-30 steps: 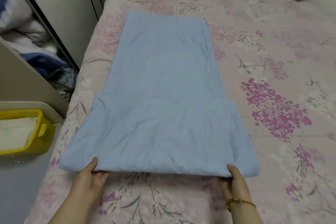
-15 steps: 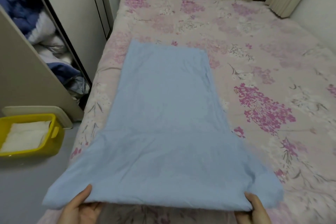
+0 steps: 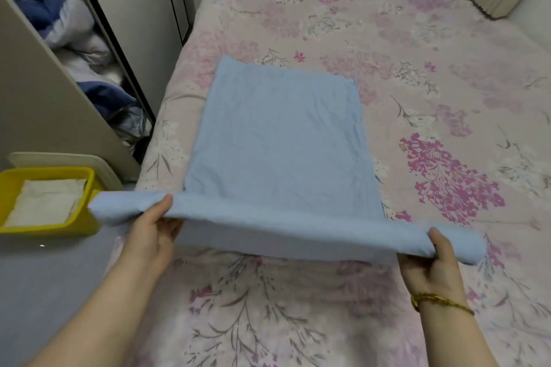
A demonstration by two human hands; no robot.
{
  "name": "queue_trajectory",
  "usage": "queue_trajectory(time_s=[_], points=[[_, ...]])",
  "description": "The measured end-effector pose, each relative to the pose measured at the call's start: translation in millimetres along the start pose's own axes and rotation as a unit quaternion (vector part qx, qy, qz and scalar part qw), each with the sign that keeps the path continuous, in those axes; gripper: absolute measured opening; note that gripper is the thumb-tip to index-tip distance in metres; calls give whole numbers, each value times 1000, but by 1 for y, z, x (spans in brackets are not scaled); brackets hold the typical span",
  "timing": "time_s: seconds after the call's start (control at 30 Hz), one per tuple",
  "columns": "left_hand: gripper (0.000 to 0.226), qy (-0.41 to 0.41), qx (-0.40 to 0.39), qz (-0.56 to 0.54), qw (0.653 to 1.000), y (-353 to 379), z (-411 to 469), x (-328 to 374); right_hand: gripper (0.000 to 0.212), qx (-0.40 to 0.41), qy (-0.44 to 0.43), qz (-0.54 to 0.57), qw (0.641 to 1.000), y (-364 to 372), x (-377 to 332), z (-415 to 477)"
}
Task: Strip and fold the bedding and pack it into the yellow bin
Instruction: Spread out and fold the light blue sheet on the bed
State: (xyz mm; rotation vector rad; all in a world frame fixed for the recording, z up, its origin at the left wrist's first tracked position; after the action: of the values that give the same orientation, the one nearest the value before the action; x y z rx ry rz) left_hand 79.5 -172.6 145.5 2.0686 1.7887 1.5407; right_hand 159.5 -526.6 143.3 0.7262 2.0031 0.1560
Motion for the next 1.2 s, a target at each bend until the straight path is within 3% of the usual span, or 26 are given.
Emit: queue_trajectory(time_s=[0.03, 0.07, 0.4, 0.5, 0.6, 0.67, 0.73, 0.77, 0.83, 0.87, 0.9, 0.93, 1.03, 1.13, 1.2], points=[[19, 10, 10, 14, 1000, 11, 12, 2, 12, 8, -14, 2, 1000, 7, -5, 12], [20, 11, 15, 37, 999, 21, 23, 1, 8, 17, -21, 6, 1000, 12, -7, 26], [20, 9, 61, 133, 989, 98, 150, -16, 13, 54, 12, -50, 997, 93, -23, 146], [18, -9, 74, 176, 982, 106, 190, -32, 16, 65, 31, -130, 989, 102, -12, 190], [20, -32, 7, 257, 966, 115, 227, -55, 17, 38, 43, -258, 965, 107, 8, 233], [36, -20, -44, 385, 922, 109, 244, -69, 9, 4, 51, -396, 917, 102, 28, 250], [47, 14, -110, 586, 802, 94, 251, -82, 49, -28, 33, -563, 825, 93, 48, 257], [51, 16, -128, 679, 723, 84, 254, -89, 59, -50, 18, -654, 754, 91, 58, 258], [58, 10, -151, 808, 569, 64, 252, -98, 66, -91, -5, -822, 562, 88, 75, 255], [60, 7, -155, 837, 525, 57, 250, -102, 67, -105, -5, -869, 483, 87, 81, 253], [62, 7, -160, 849, 503, 50, 250, -105, 67, -108, 1, -893, 437, 86, 85, 252], [64, 11, -165, 858, 486, 46, 247, -107, 67, -104, 7, -903, 418, 85, 88, 249], [70, 37, -153, 885, 438, 32, 241, -107, 64, -92, 10, -917, 389, 79, 94, 241], [80, 101, -139, 868, 467, 14, 228, -108, 62, -60, -5, -929, 366, 68, 106, 228], [83, 47, -139, 859, 490, 3, 210, -108, 59, -34, -6, -927, 373, 64, 122, 211]])
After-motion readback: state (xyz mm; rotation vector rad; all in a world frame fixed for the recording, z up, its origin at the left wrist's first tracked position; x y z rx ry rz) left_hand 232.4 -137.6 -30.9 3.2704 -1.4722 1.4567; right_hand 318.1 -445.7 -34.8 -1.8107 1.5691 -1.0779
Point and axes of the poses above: each hand's wrist, its own z-axis towards the middle knuckle, its own y-axis out of the palm, x = y × z, the point moved 3 cm from there along z, towards the middle knuckle, and after that the axes turned 14 degrees about -z, right-handed, at the moved point
